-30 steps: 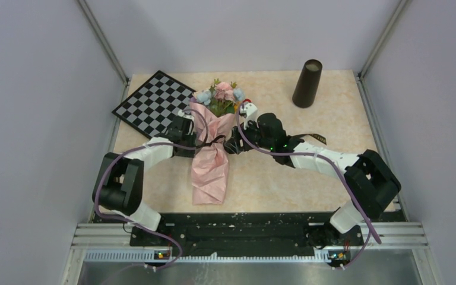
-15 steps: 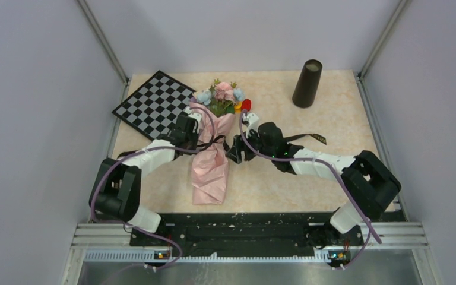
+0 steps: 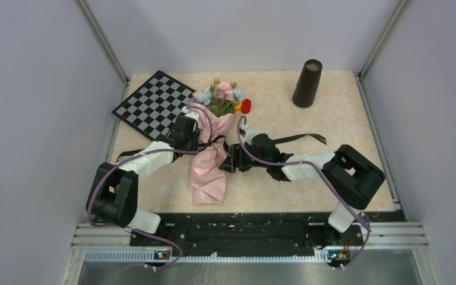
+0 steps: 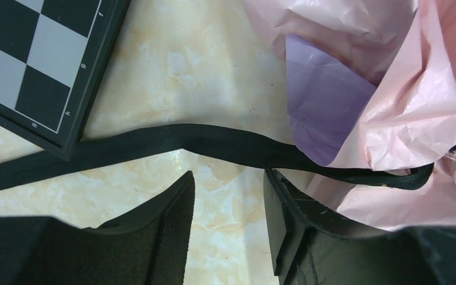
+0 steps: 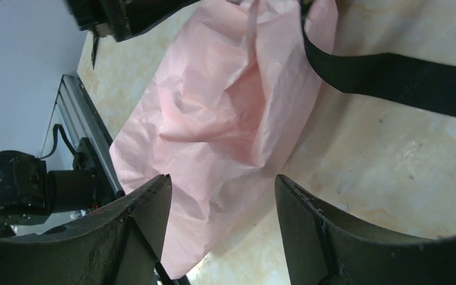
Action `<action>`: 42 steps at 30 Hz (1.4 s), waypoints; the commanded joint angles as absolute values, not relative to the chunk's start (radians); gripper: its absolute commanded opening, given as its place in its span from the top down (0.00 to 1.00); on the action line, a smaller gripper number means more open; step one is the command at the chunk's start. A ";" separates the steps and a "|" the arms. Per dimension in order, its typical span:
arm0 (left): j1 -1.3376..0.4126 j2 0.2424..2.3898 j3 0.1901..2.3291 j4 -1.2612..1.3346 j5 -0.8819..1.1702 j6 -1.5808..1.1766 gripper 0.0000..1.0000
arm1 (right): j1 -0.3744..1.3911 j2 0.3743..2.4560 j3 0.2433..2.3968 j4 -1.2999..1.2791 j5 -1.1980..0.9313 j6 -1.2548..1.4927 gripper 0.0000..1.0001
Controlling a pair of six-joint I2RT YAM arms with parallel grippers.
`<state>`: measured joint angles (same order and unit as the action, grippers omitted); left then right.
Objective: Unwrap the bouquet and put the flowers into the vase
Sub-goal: Untie the ribbon from the wrapping paper.
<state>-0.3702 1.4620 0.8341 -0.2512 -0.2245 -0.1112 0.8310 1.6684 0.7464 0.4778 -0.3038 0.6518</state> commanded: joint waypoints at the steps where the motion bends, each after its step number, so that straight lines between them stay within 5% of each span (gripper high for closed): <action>1: -0.373 1.411 0.826 -0.247 -0.211 -0.158 0.48 | 0.850 1.725 0.768 0.540 -0.279 0.744 0.36; 6: -0.373 1.338 0.825 -0.280 -0.170 -0.173 0.41 | 0.850 1.777 0.775 0.537 -0.253 0.758 0.45; 16: -0.373 1.323 0.873 -0.350 -0.054 -0.142 0.28 | 0.732 1.773 0.841 0.419 -0.308 0.630 1.00; 28: -0.375 1.425 0.869 -0.288 0.066 -0.028 0.18 | 0.598 1.785 0.950 0.124 -0.465 0.309 1.00; 42: -0.382 1.589 0.937 -0.136 -0.082 0.137 0.17 | 0.558 1.782 0.949 0.118 -0.578 0.296 1.00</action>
<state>-0.3798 1.5784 0.8906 -0.2310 -0.0521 0.0681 0.5613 1.7782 0.9184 0.1146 -0.5297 0.3222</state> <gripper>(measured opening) 0.827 0.011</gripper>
